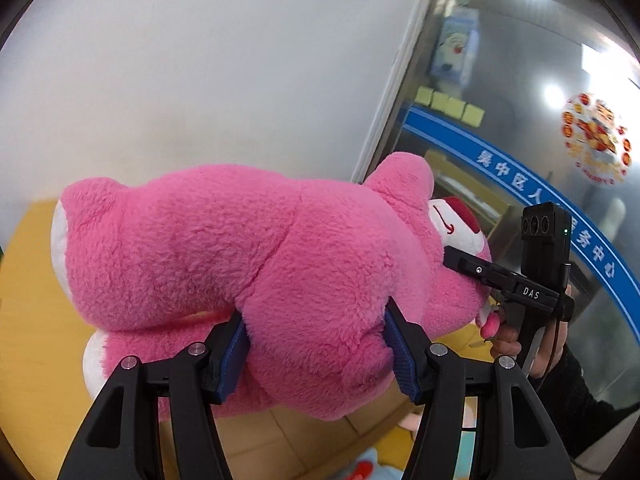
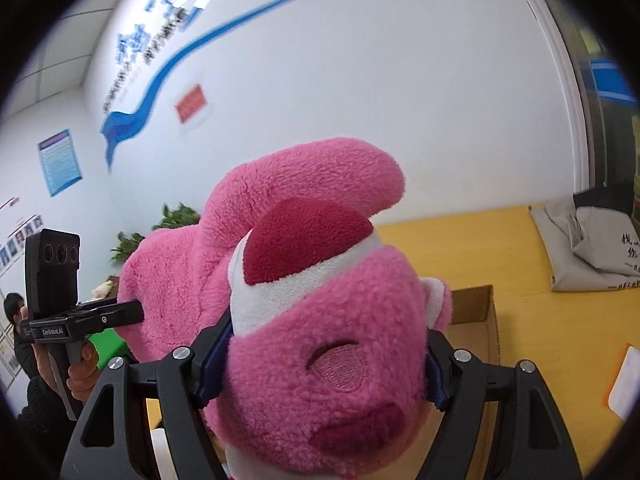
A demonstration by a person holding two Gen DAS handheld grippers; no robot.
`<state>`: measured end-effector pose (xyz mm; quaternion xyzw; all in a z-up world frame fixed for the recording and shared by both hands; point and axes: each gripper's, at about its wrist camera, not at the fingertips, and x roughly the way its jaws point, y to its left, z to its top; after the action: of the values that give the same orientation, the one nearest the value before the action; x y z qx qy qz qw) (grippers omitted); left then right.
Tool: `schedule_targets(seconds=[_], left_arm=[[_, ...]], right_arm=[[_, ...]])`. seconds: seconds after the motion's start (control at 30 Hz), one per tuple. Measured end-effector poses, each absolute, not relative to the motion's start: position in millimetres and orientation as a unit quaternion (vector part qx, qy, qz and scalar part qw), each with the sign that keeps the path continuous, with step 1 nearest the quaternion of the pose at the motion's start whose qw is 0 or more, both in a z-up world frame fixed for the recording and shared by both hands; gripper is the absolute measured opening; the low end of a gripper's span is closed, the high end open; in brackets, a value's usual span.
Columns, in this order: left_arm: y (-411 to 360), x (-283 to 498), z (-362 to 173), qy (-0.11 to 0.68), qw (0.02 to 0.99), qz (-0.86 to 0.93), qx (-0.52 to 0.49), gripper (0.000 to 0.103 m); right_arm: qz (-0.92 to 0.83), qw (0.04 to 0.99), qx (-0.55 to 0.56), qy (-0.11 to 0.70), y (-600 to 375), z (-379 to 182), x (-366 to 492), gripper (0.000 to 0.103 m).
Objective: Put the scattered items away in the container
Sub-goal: 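Lower the pink bear into the box and open both grippers, then withdraw both open tools and move them toward the white panda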
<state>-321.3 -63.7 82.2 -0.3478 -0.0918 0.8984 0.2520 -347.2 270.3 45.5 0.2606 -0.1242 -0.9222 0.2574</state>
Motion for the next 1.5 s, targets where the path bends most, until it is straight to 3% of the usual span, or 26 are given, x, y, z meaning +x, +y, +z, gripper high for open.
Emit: schedule_targets(seconds=[0.27,0.37,0.5,0.57,0.7,0.8,0.87,0.93,0.97,1.2,1.5], left_arm=[[-51.2,-432.6,-61.2,-0.147,0.220,0.827,-0.496,0.065],[-49.5,-437.1,-85.3,-0.156,0.211,0.821,-0.508,0.065],[-48.5,-437.8,-82.5,-0.146,0.202,0.820,-0.515,0.065],[-48.5,-441.8,-83.7,-0.147,0.194,0.821,-0.517,0.069],[-31.5,-449.8,-73.6,-0.144,0.175,0.827,-0.515,0.075],[-29.8,-435.3,-43.4,-0.114,0.182,0.850,-0.482,0.072],[-29.2,-416.6,-12.2,-0.109,0.201,0.867,-0.443,0.076],[-39.6,-385.9,21.3,-0.125,0.218,0.880,-0.403,0.096],[-44.5,-369.6,36.1,-0.130,0.219,0.888,-0.384,0.102],[-52.4,-235.5,101.1,-0.079,0.152,0.940,-0.296,0.103],[-64.7,-106.9,61.1,-0.030,0.068,0.953,-0.295,0.103]], right_arm=[[-0.862,0.197,0.448,-0.134,290.4,-75.4,-462.4,0.076],[-0.850,0.167,0.489,-0.105,281.9,-107.0,-482.7,0.075],[-0.845,0.148,0.503,-0.104,279.3,-110.2,-487.8,0.079],[-0.855,0.122,0.498,-0.073,272.1,-108.5,-486.4,0.086],[-0.875,0.073,0.478,-0.038,266.1,-104.1,-492.4,0.091],[-0.887,0.062,0.457,-0.026,265.8,-88.5,-475.7,0.092],[-0.899,0.076,0.431,0.001,264.5,-69.1,-455.0,0.092],[-0.904,0.114,0.412,0.012,262.3,-51.1,-427.5,0.092],[-0.905,0.131,0.404,0.002,263.2,-42.0,-411.8,0.092],[-0.916,0.194,0.344,-0.070,265.4,1.2,-302.7,0.103],[-0.933,0.160,0.311,-0.090,267.6,-10.8,-199.1,0.103]])
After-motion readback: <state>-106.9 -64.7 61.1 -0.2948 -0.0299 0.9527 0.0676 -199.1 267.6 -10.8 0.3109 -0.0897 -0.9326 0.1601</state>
